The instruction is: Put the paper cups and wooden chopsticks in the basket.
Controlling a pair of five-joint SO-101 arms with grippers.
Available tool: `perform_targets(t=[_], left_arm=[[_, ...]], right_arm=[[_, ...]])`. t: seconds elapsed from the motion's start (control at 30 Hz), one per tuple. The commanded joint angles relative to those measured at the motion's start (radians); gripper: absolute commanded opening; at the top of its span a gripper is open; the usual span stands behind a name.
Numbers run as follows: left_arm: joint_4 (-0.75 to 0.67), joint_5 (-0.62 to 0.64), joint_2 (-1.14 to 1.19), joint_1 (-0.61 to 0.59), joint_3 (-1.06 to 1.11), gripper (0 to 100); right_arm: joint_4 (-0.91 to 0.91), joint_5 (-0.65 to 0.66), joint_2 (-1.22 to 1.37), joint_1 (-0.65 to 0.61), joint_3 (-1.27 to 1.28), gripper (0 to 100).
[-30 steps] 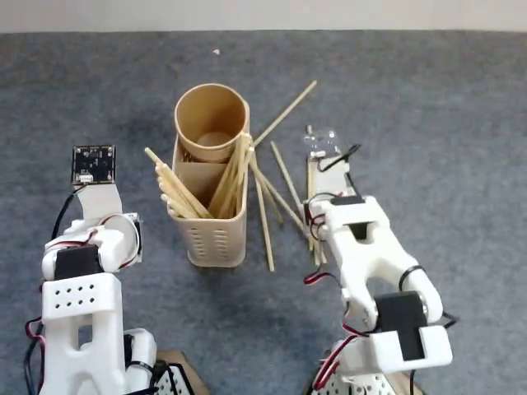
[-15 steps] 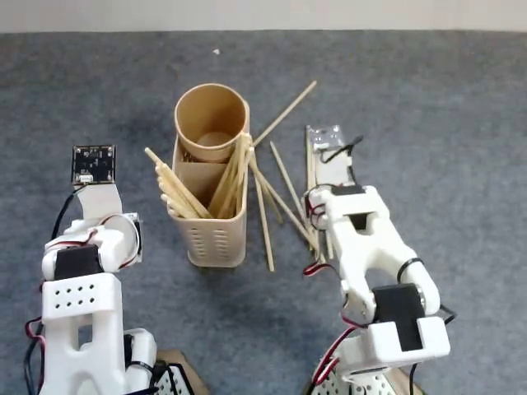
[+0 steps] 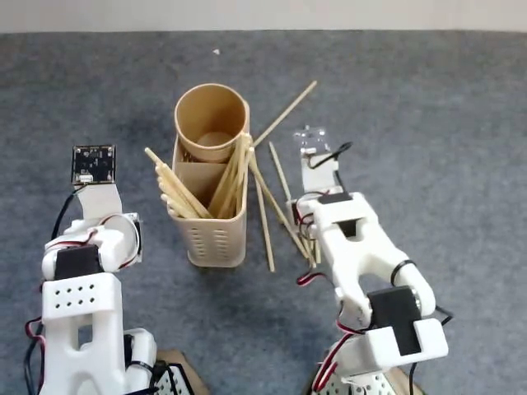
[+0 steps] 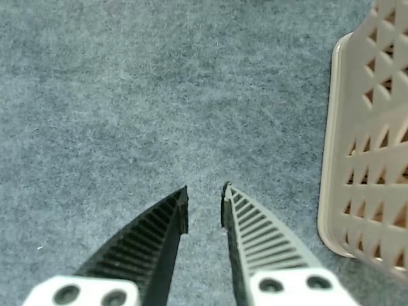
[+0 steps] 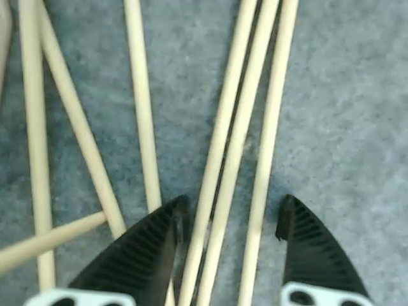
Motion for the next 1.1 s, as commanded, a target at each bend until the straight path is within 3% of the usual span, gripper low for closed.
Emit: perform_targets(t=[0.0,0.1,0.33,0.63,0.83,1.07], left_arm=[[-0.009,-0.008,-0.015,0.016,-0.004,12],[-0.009,-0.008,-0.015,0.016,-0.004,12],[-0.009,-0.008,-0.015,0.016,-0.004,12],[-0.011,-0.008,-0.015,0.016,-0.004,12],[-0.014,-0.008,-0.015,0.016,-0.004,12],[-0.017,-0.008,-0.015,0.016,0.004,12]], right_arm=[[-0.01,-0.014,0.002,0.033,0.002,14.9],[-0.007,-0.014,0.001,0.03,0.001,0.3],[0.045,-0.017,-0.044,0.054,-0.002,0.5],[0.042,-0.074,-0.532,0.148,-0.002,0.5],[0.044,-0.074,-0.852,0.058,-0.09,0.5],[0.041,-0.173,-0.888,-0.104,-0.343,0.5]])
